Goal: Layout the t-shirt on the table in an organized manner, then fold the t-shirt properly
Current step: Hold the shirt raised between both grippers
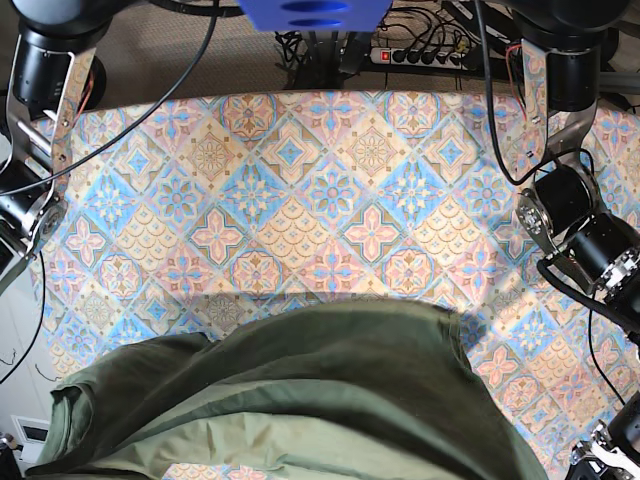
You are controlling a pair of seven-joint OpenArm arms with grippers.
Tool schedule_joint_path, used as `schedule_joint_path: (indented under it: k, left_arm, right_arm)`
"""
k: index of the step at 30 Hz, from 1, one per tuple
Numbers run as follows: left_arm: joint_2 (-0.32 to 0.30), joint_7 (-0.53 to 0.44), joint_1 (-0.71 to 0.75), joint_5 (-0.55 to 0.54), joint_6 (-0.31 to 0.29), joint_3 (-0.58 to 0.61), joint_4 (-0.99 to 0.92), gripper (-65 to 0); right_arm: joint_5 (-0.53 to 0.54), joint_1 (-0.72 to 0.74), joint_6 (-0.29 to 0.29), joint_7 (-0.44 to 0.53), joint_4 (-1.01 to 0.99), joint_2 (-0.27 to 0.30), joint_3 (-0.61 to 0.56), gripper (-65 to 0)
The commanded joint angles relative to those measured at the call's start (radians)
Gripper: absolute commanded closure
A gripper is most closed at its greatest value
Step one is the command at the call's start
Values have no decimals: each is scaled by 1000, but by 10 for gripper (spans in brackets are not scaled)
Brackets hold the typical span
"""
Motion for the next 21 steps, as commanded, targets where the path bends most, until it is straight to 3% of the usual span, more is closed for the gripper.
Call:
schedule_joint_path:
  k: [1, 5, 8, 13, 17, 21]
  left_arm:
    - [-14, -30, -37, -18, 3, -3, 12, 0]
    - [-12, -33, -37, 54, 3, -1, 7, 0]
    - [-6, -119, -40, 146, 3, 0, 5, 0]
    - [60, -188, -117, 252, 4, 2, -99, 0]
    - [101, -208, -177, 362, 4, -3, -133, 0]
    - [156, -254, -212, 461, 4, 0, -136, 0]
  right_arm:
    - [18, 20, 2, 26, 14, 14, 7, -19]
    - [15, -10, 2, 35, 14, 14, 4, -19]
    - [4, -4, 2, 48, -3, 14, 3, -19]
    - [-142, -3, 2, 85, -75, 14, 12, -19]
    - [-180, 33, 2, 98, -129, 14, 11, -19]
    - [-216, 102, 2, 177, -212, 14, 6, -19]
